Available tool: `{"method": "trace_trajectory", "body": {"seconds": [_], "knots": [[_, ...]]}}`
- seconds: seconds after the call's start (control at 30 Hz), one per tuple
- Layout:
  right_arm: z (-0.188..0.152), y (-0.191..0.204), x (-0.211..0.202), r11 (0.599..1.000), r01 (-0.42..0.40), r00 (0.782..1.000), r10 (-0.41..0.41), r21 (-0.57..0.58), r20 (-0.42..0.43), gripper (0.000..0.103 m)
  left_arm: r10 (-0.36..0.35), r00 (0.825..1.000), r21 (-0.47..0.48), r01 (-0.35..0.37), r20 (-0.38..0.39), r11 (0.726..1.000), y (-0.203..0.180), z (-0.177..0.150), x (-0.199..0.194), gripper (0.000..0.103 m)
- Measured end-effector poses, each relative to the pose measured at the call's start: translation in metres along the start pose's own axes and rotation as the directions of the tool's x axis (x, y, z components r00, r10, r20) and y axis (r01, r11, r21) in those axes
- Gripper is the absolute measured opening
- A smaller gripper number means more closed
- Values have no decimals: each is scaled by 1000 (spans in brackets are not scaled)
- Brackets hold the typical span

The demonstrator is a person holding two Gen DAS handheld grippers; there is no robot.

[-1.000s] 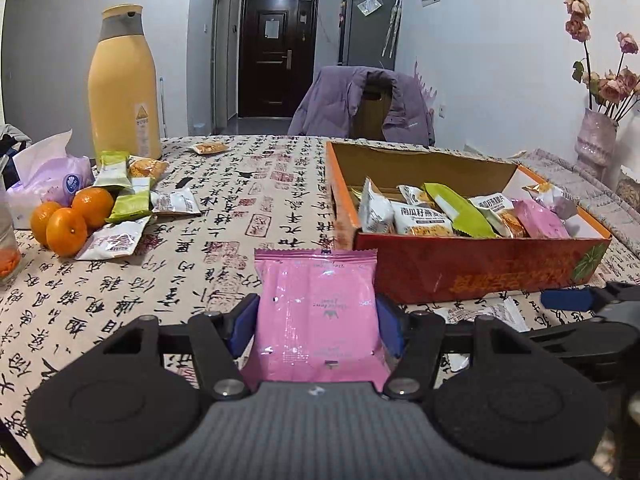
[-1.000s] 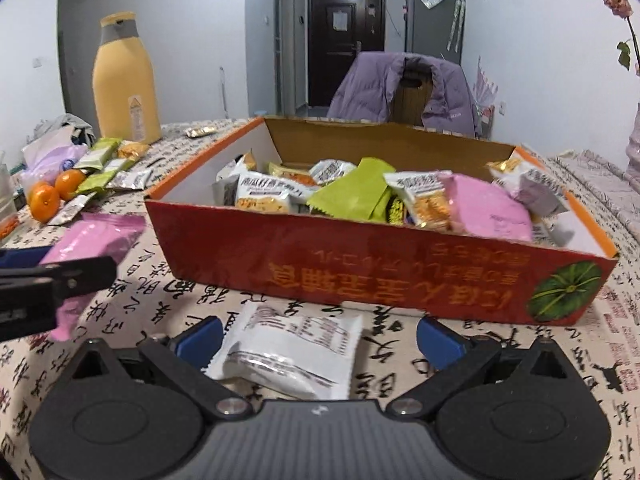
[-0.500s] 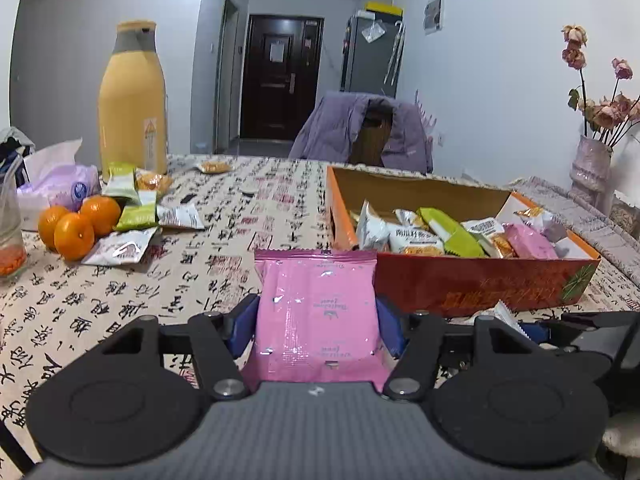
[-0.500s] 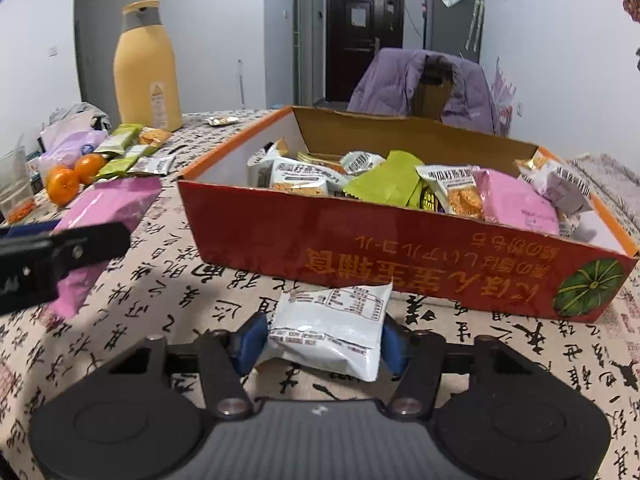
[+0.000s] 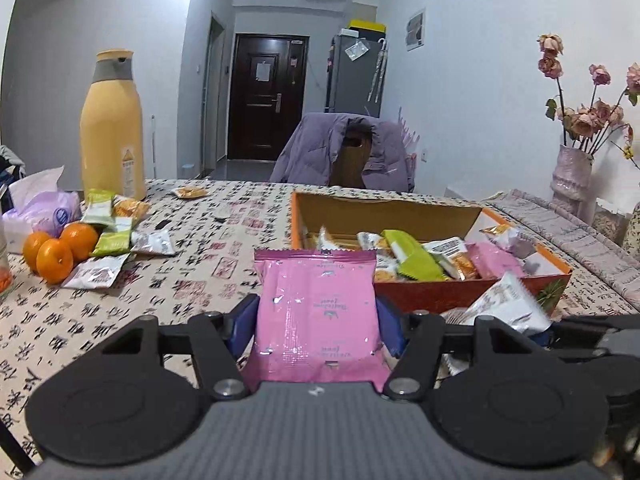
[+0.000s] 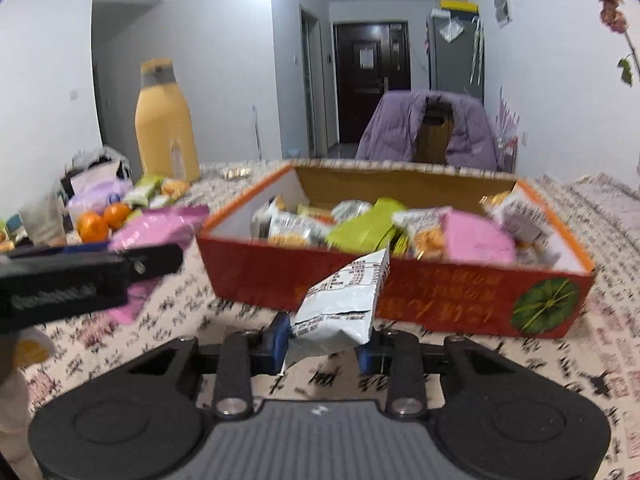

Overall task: Organize snacks
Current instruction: 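Lift both held packets and carry them over the box, then open both tools to drop the pink and white packets into the box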

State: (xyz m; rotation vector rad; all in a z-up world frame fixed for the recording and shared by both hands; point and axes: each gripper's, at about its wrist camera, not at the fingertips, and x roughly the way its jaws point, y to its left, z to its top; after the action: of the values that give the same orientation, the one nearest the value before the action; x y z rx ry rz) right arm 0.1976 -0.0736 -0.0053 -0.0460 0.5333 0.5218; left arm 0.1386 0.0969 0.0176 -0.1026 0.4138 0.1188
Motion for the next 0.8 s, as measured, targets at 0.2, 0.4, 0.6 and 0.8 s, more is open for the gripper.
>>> {"method": "trace_trajectory", "body": {"seconds": [0.2, 0.4, 0.6, 0.8], "knots": [[19, -24, -16, 999, 38, 995, -39, 19, 97, 33, -6, 1000, 6, 6, 24, 1000, -18, 18, 11, 63], [48, -47, -4, 997, 81, 987, -81, 3, 141, 33, -3, 999, 6, 3, 35, 1000, -36, 43, 34, 63], [78, -67, 29, 995, 102, 990, -102, 5, 100, 33, 34, 999, 16, -35, 35, 999, -52, 64, 67, 63], [94, -78, 55, 990, 141, 987, -140, -7, 72, 41, 77, 997, -1, -77, 10, 997, -57, 74, 96, 78]]}}
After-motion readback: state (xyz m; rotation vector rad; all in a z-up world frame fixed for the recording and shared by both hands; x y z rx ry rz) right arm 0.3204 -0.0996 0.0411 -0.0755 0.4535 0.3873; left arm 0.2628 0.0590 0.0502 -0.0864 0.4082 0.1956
